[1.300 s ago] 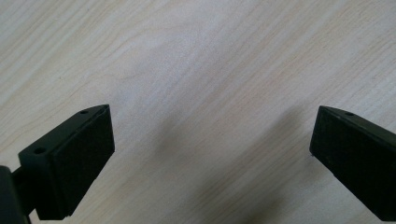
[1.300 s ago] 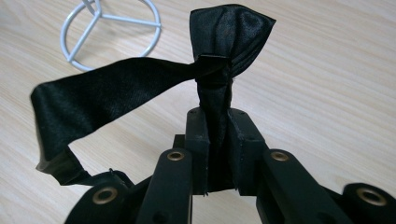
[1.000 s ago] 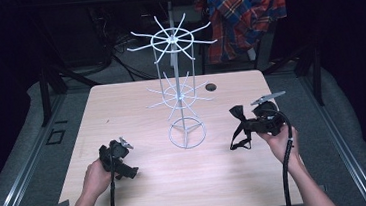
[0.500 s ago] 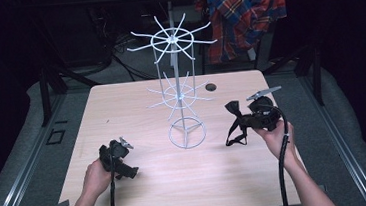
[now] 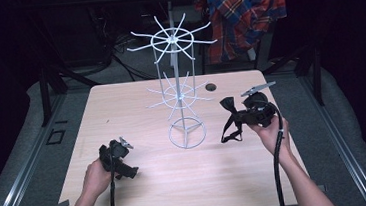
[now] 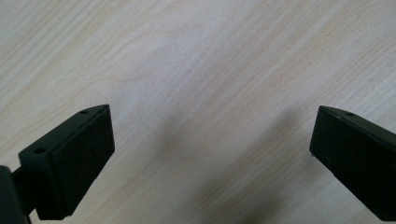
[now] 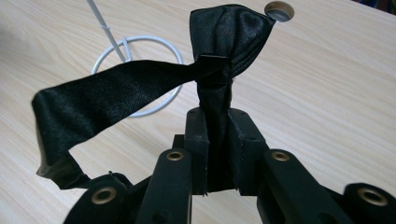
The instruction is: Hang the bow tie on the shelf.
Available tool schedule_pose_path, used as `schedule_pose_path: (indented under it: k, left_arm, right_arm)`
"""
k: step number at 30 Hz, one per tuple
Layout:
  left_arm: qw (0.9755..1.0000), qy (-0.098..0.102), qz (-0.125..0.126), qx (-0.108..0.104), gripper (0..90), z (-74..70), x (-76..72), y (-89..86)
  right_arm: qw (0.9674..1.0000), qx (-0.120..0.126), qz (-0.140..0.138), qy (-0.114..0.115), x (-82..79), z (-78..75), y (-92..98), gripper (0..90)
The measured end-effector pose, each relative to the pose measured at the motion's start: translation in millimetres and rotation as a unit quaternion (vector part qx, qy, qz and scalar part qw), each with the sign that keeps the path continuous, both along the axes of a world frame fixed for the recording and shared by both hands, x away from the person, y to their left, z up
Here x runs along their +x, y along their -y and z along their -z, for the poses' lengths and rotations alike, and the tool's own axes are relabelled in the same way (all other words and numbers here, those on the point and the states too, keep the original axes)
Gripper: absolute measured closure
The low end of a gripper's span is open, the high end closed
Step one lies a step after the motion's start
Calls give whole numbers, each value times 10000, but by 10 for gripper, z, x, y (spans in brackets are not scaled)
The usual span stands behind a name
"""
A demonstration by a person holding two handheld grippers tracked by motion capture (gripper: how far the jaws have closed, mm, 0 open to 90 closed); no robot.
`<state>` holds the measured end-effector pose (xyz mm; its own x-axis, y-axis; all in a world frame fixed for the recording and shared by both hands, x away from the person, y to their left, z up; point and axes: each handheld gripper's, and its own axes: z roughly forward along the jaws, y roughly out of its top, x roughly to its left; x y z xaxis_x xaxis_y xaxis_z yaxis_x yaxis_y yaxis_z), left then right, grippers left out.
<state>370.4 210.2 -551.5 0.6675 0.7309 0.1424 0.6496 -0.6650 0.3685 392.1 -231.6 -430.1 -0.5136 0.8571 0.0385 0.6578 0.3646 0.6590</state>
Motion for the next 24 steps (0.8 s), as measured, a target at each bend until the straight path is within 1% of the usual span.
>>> schedule_pose_path:
  k: [2,3,5,6,11,21,24]
  left_arm:
    - [10000,-1,0,-2,0,0,0,1]
    - [10000,-1,0,-3,0,0,0,1]
    - [10000,-3,1,0,0,0,1,0]
    - [10000,-5,0,2,0,1,1,0]
    - [10000,-6,3,6,1,1,2,1]
    - [10000,12,3,2,1,3,2,2]
    - [10000,13,4,10,0,1,2,4]
  right_arm:
    - [10000,-26,-7,-9,4,-9,-4,789]
    - [10000,13,-3,29,12,-15,-16,789]
    - [10000,-28,-16,21,24,-31,-31,790]
    - [10000,10,-11,51,29,-32,-38,790]
    - [10000,-4,-4,50,70,-66,-61,790]
    - [9999,84,30,78,183,-141,-120,789]
    - [9999,95,54,43,209,-150,-144,790]
